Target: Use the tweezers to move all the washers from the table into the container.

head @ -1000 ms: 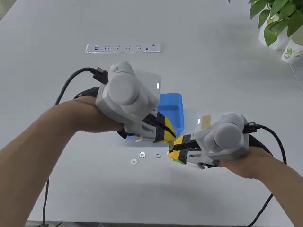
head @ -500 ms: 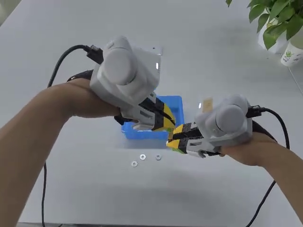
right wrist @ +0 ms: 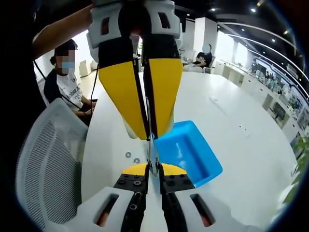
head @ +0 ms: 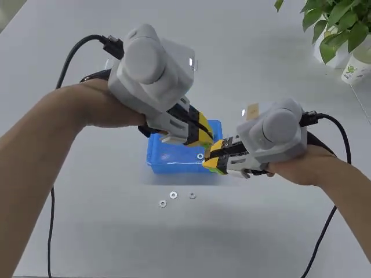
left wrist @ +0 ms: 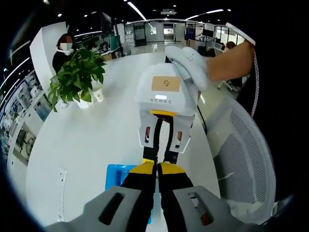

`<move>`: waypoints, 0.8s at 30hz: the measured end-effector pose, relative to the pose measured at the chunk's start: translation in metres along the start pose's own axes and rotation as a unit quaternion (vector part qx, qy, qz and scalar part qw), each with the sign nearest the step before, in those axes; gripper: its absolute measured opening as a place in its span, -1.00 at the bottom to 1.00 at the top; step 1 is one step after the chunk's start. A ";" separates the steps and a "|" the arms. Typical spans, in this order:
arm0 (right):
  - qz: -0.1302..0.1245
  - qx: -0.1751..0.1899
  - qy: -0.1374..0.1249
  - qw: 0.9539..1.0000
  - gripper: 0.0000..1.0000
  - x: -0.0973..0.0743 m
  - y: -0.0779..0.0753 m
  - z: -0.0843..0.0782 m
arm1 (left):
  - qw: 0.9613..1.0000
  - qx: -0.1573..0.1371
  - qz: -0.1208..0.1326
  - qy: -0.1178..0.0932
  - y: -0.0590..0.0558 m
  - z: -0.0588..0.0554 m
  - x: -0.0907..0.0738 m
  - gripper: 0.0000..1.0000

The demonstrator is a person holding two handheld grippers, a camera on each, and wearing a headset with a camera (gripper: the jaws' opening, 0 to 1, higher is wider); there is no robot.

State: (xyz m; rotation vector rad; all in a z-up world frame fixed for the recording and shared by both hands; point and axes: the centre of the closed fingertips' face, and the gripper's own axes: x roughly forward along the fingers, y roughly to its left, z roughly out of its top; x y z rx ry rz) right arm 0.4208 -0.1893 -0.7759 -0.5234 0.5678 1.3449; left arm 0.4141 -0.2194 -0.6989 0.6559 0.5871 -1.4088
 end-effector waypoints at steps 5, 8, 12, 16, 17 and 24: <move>-0.003 -0.005 0.004 1.000 -0.80 0.004 -0.009 0.001 | 1.000 -0.001 0.003 0.000 0.009 -0.003 0.000 -0.90; -0.004 -0.005 0.003 1.000 -0.80 0.006 -0.015 0.003 | 1.000 0.000 0.006 0.000 0.016 -0.004 0.000 -0.90; -0.006 -0.007 0.001 1.000 -0.80 0.011 -0.023 0.003 | 1.000 0.002 0.009 0.004 0.023 -0.008 0.000 -0.90; -0.008 -0.010 0.003 1.000 -0.80 0.016 -0.029 0.003 | 1.000 0.004 0.012 0.006 0.029 -0.013 0.002 -0.90; -0.008 -0.010 0.002 1.000 -0.80 0.017 -0.030 0.003 | 1.000 0.005 0.013 0.007 0.031 -0.014 0.003 -0.90; -0.012 -0.014 0.003 1.000 -0.80 0.027 -0.041 0.001 | 1.000 0.006 0.018 0.009 0.043 -0.023 0.006 -0.90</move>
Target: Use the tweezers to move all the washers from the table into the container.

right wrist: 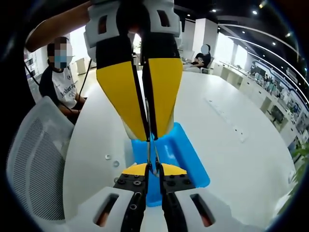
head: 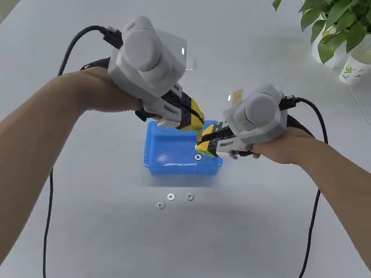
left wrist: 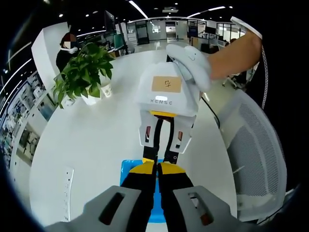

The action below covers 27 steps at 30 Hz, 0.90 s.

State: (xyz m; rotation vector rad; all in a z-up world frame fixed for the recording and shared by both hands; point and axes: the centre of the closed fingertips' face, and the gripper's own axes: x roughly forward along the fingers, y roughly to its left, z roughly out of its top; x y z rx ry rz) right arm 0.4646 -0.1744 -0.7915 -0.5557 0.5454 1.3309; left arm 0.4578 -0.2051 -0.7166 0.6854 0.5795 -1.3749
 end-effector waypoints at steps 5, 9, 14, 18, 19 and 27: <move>0.000 0.001 -0.002 1.000 -0.80 0.007 -0.007 -0.003 | 1.000 0.001 0.001 0.003 0.006 -0.006 0.003 -0.90; -0.001 0.001 -0.001 1.000 -0.80 0.012 -0.012 -0.006 | 1.000 0.002 0.001 0.005 0.011 -0.010 0.006 -0.90; 0.000 0.001 -0.002 1.000 -0.79 0.017 -0.015 -0.008 | 1.000 0.003 0.000 0.005 0.019 -0.018 0.011 -0.90; 0.001 0.002 -0.002 1.000 -0.79 0.022 -0.016 -0.009 | 1.000 0.001 -0.001 0.005 0.021 -0.022 0.014 -0.90; 0.001 0.002 -0.002 1.000 -0.79 0.023 -0.017 -0.010 | 1.000 0.001 -0.001 0.005 0.022 -0.023 0.015 -0.90; 0.006 0.009 0.004 1.000 -0.79 0.035 -0.021 -0.018 | 1.000 -0.006 -0.002 0.010 0.026 -0.034 0.024 -0.90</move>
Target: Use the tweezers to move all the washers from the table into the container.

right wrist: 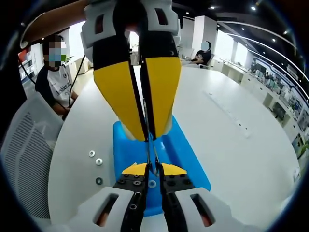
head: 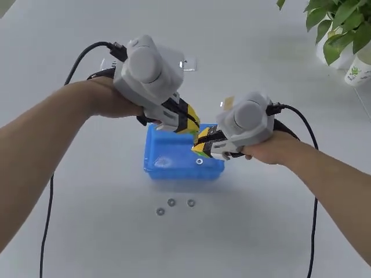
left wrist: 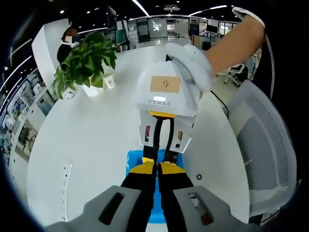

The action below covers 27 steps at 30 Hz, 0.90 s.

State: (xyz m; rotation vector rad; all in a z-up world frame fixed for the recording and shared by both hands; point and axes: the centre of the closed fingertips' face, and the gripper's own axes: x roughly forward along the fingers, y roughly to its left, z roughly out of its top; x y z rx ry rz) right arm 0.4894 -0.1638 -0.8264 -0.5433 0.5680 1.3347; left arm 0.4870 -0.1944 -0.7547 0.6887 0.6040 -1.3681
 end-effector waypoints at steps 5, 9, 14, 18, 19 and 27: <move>0.002 0.000 0.005 1.000 -0.79 0.006 -0.002 -0.007 | 1.000 -0.003 0.002 0.001 0.001 -0.006 0.005 -0.90; 0.003 0.003 0.008 1.000 -0.79 0.010 -0.003 -0.010 | 1.000 -0.007 0.003 0.001 0.003 -0.010 0.008 -0.90; 0.003 0.006 0.009 1.000 -0.79 0.013 -0.005 -0.015 | 1.000 -0.007 0.001 0.003 0.004 -0.013 0.012 -0.90; 0.005 0.007 0.011 1.000 -0.79 0.015 -0.005 -0.017 | 1.000 -0.007 -0.001 0.004 0.004 -0.014 0.015 -0.90; 0.005 0.006 0.011 1.000 -0.79 0.015 -0.005 -0.017 | 1.000 -0.007 -0.001 0.004 0.004 -0.015 0.015 -0.90; 0.007 0.006 0.015 1.000 -0.78 0.019 -0.005 -0.021 | 1.000 -0.008 -0.003 0.006 0.003 -0.018 0.019 -0.90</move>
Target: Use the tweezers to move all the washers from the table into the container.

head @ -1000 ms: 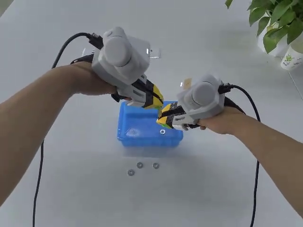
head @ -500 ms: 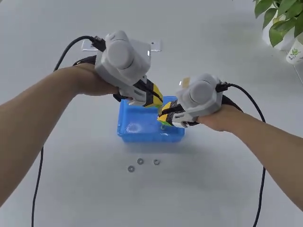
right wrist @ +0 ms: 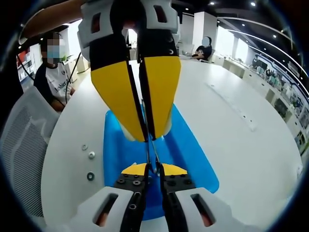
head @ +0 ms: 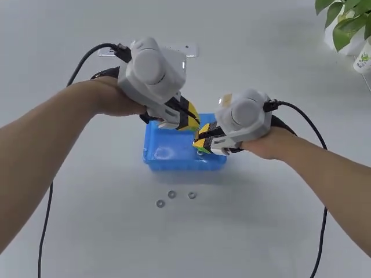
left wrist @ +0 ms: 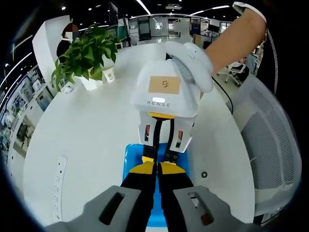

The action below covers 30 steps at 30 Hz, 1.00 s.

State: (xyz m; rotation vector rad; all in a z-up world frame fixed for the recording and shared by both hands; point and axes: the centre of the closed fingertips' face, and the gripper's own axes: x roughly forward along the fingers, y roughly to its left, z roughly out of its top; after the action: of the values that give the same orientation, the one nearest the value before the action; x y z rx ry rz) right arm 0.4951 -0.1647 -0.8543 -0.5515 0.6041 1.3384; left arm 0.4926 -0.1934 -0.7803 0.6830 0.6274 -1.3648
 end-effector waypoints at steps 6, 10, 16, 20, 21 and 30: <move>0.000 -0.001 0.002 1.000 -0.78 0.000 0.000 -0.001 | 1.000 0.002 -0.003 0.001 -0.001 0.000 0.002 -0.90; -0.001 -0.002 0.002 1.000 -0.78 -0.002 0.000 0.000 | 1.000 0.002 -0.002 0.000 -0.001 0.001 0.002 -0.90; -0.003 -0.004 0.000 1.000 -0.78 -0.005 -0.001 0.003 | 1.000 0.000 -0.001 -0.004 -0.001 0.004 -0.002 -0.90; -0.003 -0.005 -0.003 1.000 -0.78 -0.007 0.001 0.005 | 1.000 -0.003 0.000 -0.005 -0.003 0.005 -0.006 -0.90; -0.003 -0.005 -0.004 1.000 -0.78 -0.008 0.002 0.006 | 1.000 -0.004 0.000 -0.005 -0.003 0.006 -0.007 -0.90; -0.005 -0.008 -0.012 1.000 -0.78 -0.014 0.009 0.015 | 1.000 -0.005 0.001 -0.005 -0.009 0.011 -0.018 -0.90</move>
State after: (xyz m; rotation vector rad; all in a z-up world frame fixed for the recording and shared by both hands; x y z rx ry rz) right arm 0.4861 -0.1633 -0.8336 -0.5491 0.5701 1.3387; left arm 0.4815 -0.1911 -0.7602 0.6676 0.6248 -1.3626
